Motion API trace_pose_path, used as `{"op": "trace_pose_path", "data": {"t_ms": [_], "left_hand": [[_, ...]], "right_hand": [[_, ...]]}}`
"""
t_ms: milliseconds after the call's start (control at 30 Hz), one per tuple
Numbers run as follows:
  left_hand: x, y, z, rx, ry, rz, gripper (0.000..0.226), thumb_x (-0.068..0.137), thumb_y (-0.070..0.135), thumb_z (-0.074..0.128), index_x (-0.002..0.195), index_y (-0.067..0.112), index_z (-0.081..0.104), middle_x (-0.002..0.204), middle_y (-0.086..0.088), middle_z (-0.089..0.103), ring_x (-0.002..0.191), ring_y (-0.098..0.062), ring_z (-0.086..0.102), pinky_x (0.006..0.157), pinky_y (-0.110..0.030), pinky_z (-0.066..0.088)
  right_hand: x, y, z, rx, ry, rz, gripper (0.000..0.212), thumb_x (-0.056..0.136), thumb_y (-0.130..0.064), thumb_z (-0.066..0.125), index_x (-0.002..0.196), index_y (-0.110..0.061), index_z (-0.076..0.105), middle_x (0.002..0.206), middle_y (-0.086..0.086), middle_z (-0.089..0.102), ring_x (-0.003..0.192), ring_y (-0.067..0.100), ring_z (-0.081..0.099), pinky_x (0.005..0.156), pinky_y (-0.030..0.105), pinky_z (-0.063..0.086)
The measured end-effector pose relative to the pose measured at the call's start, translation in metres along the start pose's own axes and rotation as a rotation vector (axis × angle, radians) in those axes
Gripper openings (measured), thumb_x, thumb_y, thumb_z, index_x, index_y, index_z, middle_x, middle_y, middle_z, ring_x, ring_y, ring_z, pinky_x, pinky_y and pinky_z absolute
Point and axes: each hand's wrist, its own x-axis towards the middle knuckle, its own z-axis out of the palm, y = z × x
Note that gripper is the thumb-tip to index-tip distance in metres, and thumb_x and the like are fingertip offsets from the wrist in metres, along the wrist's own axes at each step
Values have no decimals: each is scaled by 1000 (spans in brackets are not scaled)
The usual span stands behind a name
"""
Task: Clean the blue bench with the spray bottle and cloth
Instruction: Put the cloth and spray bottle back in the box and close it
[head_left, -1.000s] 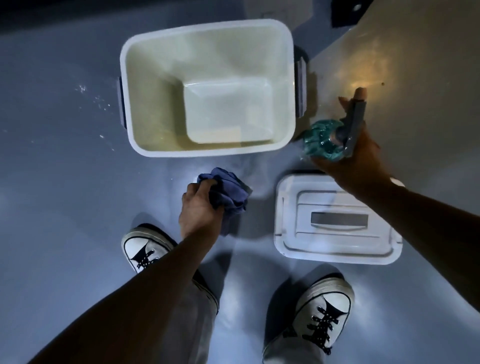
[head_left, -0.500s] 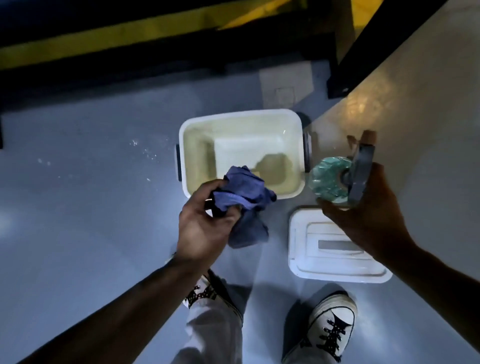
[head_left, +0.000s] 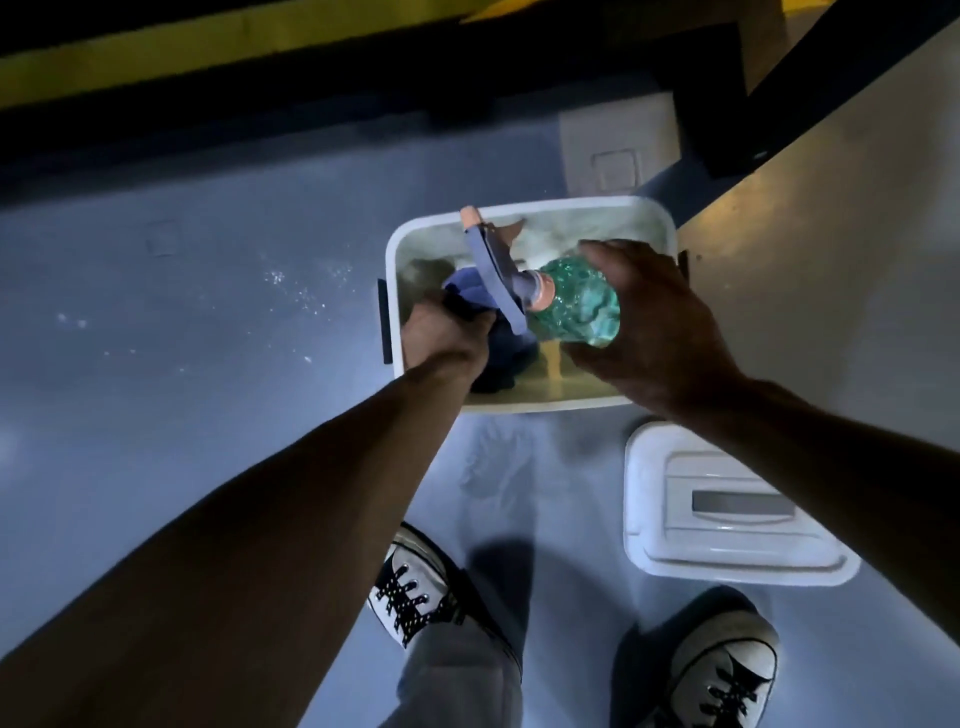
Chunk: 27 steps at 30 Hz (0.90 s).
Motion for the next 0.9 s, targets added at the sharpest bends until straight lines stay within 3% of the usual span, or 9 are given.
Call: {"op": "trace_pose_path", "data": {"t_ms": [133, 267, 333, 400, 533, 633, 800, 900], "left_hand": [[1, -18, 10, -33, 6, 28, 43, 90, 46, 70, 119, 14, 70, 119, -9, 75, 110, -33, 70, 85, -33, 53], [-17, -36, 0, -155, -70, 90, 29, 89, 27, 65, 109, 9, 74, 106, -13, 78, 103, -34, 72, 80, -35, 55], [-29, -49, -4, -353, -65, 94, 20, 84, 24, 67, 99, 15, 76, 93, -9, 79, 92, -30, 74, 83, -38, 60], [-36, -58, -3, -467, -51, 151, 5, 88, 16, 69, 90, 16, 73, 80, 0, 75, 77, -19, 71, 77, -33, 59], [-39, -62, 3, -624, -62, 131, 17, 92, 10, 66, 80, 23, 69, 71, 5, 71, 70, -14, 67, 72, -29, 53], [-40, -65, 3, -653, -46, 121, 14, 92, 10, 68, 81, 19, 70, 69, 6, 71, 68, -11, 67, 68, -25, 51], [-45, -64, -9, -594, -28, 202, 7, 92, 14, 70, 86, 17, 72, 74, 1, 74, 73, -16, 72, 76, -32, 57], [-61, -53, -15, -639, -38, 219, 6, 90, 20, 68, 86, 18, 72, 77, -3, 73, 72, -19, 69, 79, -43, 59]], "right_hand": [[12, -3, 14, -114, -50, 32, 89, 73, -41, 84, 150, -19, 43, 144, 10, 53, 129, 37, 50, 96, 48, 50], [13, -6, 14, -247, -96, 12, 89, 71, -39, 86, 147, -18, 45, 141, 12, 54, 125, 40, 51, 93, 51, 50], [16, -6, 16, -316, -115, 1, 90, 68, -38, 88, 146, -19, 46, 140, 14, 54, 124, 41, 51, 93, 51, 48], [22, -4, 23, -365, -139, 1, 91, 68, -38, 88, 147, -21, 45, 142, 13, 52, 127, 40, 49, 96, 50, 46], [37, 1, 50, -453, -182, 0, 90, 65, -37, 89, 144, -19, 49, 140, 15, 52, 125, 41, 48, 97, 50, 43], [41, 2, 74, -520, -205, 27, 89, 57, -33, 92, 136, -16, 55, 131, 17, 56, 117, 43, 53, 91, 49, 45], [36, -9, 66, -373, -209, 86, 89, 69, -35, 89, 146, -17, 47, 141, 11, 51, 126, 38, 50, 99, 48, 42], [17, -9, 34, -148, -95, 77, 69, 81, -31, 79, 142, -13, 53, 141, 12, 54, 128, 38, 51, 103, 48, 44]]}}
